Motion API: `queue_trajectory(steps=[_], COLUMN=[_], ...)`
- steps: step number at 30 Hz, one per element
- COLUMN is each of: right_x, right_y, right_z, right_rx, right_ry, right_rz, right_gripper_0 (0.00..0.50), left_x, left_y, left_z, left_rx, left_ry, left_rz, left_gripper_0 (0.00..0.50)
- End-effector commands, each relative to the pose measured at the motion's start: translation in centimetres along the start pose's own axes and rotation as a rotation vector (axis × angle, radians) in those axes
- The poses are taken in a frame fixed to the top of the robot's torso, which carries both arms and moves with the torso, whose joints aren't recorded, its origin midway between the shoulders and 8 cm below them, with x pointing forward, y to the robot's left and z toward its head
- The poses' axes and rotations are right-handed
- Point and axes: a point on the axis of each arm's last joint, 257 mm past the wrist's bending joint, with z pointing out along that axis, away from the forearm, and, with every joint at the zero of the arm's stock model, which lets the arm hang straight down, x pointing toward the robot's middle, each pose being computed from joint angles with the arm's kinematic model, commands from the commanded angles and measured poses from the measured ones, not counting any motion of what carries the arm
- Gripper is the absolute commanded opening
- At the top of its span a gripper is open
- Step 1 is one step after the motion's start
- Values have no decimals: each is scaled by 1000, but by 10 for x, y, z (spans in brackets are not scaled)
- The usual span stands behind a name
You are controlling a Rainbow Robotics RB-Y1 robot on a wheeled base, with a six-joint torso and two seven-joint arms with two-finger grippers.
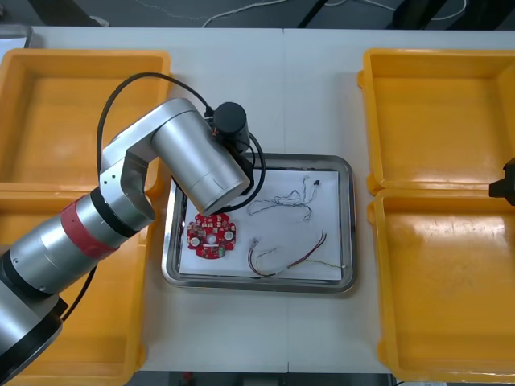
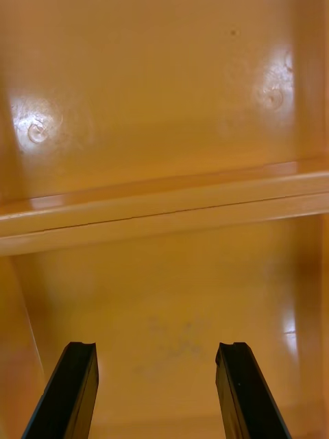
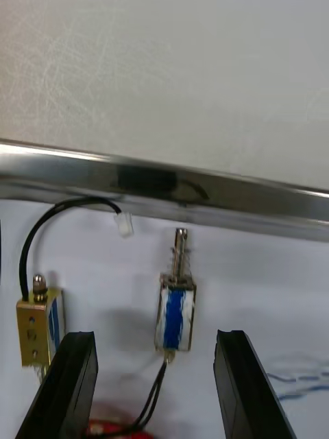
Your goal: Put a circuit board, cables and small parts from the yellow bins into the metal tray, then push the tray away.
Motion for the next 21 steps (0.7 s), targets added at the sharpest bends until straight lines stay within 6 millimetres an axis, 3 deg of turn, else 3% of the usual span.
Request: queue_trajectory(steps=[1,9,15,21], right_x=[-3,0,9,24], right_y=[-11,5,35,86], right_z=[-16,-19,-21,-24], right_rx=[29,3,-32,-122], right_ry=[-35,-43,-45,-32], right_rz=[4,-46,-138,-277], right_gripper_0=[500,500,500,500], left_x=[-14,-26,-48,-76], left_y=[-33,-21,-2,30], left_z=[-56,-104,-132,-150], left_rx=[90,100,137,147], left_ry=[-8,-3,-19,-62], left_rz=[57,43,59,108], left_gripper_0=[500,500,500,500])
